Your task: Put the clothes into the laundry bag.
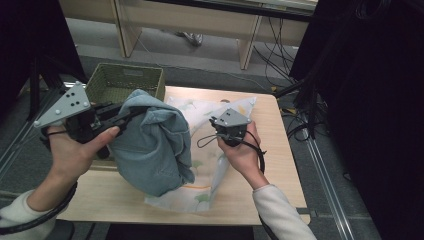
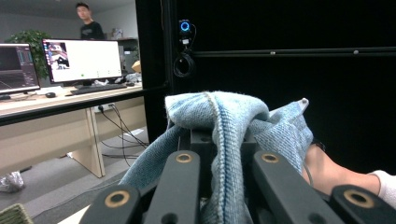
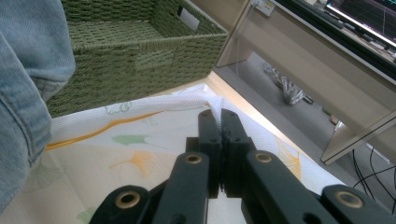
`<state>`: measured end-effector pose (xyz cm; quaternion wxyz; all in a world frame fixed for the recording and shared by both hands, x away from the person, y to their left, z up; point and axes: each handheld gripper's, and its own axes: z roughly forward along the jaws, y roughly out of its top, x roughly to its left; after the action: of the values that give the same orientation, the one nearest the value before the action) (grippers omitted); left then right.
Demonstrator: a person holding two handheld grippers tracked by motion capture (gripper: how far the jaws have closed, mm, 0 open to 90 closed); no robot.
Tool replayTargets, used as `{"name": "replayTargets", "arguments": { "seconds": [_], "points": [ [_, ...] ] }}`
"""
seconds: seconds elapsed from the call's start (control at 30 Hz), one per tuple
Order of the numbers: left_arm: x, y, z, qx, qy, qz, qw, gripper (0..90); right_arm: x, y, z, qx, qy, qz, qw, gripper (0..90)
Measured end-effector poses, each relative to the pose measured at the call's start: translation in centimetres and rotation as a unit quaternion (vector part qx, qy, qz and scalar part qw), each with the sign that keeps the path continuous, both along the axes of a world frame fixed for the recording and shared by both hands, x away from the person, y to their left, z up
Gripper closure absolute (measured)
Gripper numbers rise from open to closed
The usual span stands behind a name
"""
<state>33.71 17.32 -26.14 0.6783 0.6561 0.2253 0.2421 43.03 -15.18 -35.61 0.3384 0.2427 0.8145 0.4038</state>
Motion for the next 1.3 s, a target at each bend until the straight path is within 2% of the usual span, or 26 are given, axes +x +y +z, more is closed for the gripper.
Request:
{"name": "replayTargets", "arguments": {
  "seconds": [0.27, 0.37, 0.73, 0.97, 1.13, 1.3],
  "points": [
    [0.1, -1.4, -0.4, 0.003, -0.002, -0.004, 1.0000, 83.3, 0.0, 0.2, -0.1, 0.004, 0.008, -0.003, 1.0000, 89.9],
    [0.2, -1.9, -0.8, 0.011, 0.005, -0.011, 0.9999, 83.3, 0.1, 0.1, 0.0, 0.001, 0.005, -0.001, 1.0000, 89.9],
    [0.5, -3.3, -1.9, 0.029, 0.019, -0.022, 0.9992, 83.3, 0.2, 0.4, 0.2, 0.018, 0.027, -0.016, 0.9994, 90.0],
    [0.9, -4.0, -2.5, 0.039, 0.030, -0.022, 0.9985, 83.3, 0.1, 0.7, 0.4, 0.028, 0.021, -0.010, 0.9994, 90.0],
    [1.3, -4.3, -2.6, 0.043, 0.033, -0.015, 0.9984, 83.3, 0.0, 0.8, 0.6, 0.034, 0.018, -0.008, 0.9992, 90.0],
    [1.9, -4.0, -2.3, 0.033, 0.030, 0.009, 0.9990, 83.2, -0.1, 0.8, 0.8, 0.042, 0.017, -0.012, 0.9989, 90.0]
  ]
}}
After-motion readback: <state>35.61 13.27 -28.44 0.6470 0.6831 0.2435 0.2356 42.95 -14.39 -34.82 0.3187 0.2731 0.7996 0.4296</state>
